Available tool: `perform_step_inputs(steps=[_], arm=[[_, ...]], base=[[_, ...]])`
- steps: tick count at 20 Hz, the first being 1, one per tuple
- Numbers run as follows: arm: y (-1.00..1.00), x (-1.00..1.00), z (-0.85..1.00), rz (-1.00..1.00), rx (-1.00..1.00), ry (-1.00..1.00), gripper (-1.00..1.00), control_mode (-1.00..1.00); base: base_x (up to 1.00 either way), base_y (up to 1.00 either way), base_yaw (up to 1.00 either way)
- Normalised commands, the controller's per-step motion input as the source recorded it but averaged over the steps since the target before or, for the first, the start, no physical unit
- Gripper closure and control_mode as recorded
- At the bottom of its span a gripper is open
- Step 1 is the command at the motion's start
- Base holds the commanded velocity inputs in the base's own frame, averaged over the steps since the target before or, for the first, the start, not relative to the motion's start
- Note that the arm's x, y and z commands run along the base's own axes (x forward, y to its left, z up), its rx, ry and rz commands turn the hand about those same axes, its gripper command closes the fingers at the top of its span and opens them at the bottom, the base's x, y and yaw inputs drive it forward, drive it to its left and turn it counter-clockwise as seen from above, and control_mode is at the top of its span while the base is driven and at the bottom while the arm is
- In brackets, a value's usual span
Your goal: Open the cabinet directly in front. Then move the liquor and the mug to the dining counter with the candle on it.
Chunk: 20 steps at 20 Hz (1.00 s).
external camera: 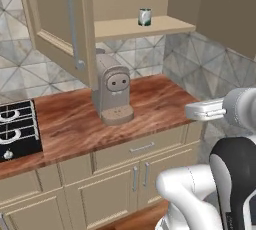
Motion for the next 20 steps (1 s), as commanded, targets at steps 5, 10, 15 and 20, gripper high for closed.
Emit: perform_step_inputs(steps=[5,10,15,20], arm=[[0.0,0.0,0.0,0.0,0.0,0.0,-1.0,1.0],[0.0,0.0,0.0,0.0,0.0,0.0,-1.0,1.0],[0.0,0.0,0.0,0.0,0.0,0.0,-1.0,1.0],[0.0,0.0,0.0,0.0,0.0,0.0,-1.0,1.0]], base=[[0.43,-0.55,0.12],[0.17,-0.94,0.17],[0.01,-0.08,0.04],[0.25,0.19,0.02]])
